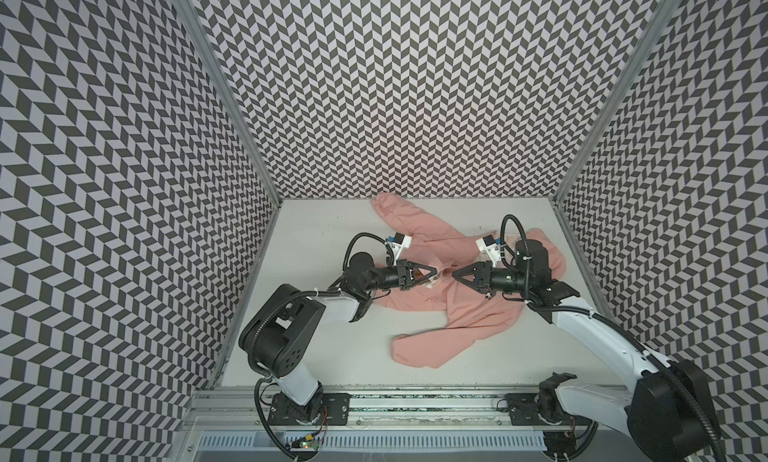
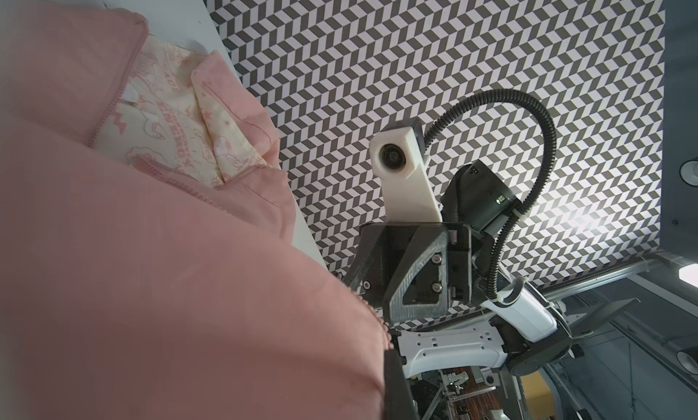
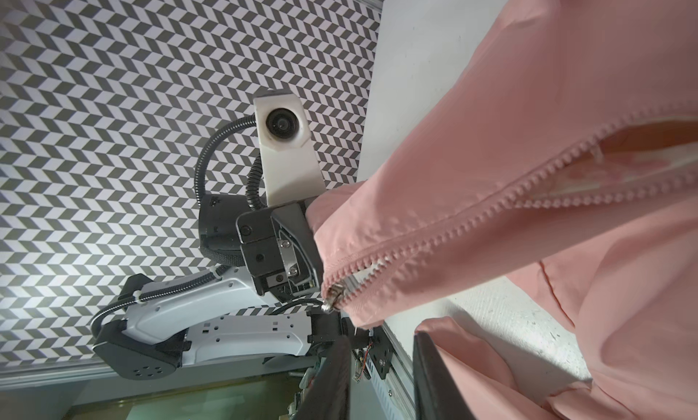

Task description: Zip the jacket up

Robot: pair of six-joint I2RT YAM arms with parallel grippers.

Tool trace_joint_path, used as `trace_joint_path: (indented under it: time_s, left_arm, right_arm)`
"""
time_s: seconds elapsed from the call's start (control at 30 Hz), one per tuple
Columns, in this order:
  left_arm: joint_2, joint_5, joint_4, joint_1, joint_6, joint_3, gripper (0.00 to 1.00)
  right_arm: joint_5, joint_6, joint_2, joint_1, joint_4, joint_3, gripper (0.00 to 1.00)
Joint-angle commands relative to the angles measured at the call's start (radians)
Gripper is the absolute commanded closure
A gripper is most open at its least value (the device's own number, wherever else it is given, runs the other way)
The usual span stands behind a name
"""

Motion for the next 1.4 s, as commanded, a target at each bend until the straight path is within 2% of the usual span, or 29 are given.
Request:
trace_joint_path:
  time_s: [0.0,0.27,0.7,1.37]
  left_arm:
    - [-0.03,0.075,-0.113,0.001,0.045,0.035,1.0]
    - [-0.016,0.077,-0.084,0.0,0.009,0.05,1.0]
    - [-0.008,0.074,-0.07,-0.004,-0.029,0.052,1.0]
    - [0.034,0.08,-0.035,-0.036,-0.06,0.04,1.0]
  right_arm:
    - [-0.037,0.046,0.003,-0.005,0.118,0.036,0.67]
    - [-0.08,0.09,0.047,-0.003,0.242,0.019,0.63]
    - [-0.083,0.068,0.103,0.031,0.28,-0.007,0.6]
    - [-0.07,0.107,0.201,0.066,0.357,0.064,0.59]
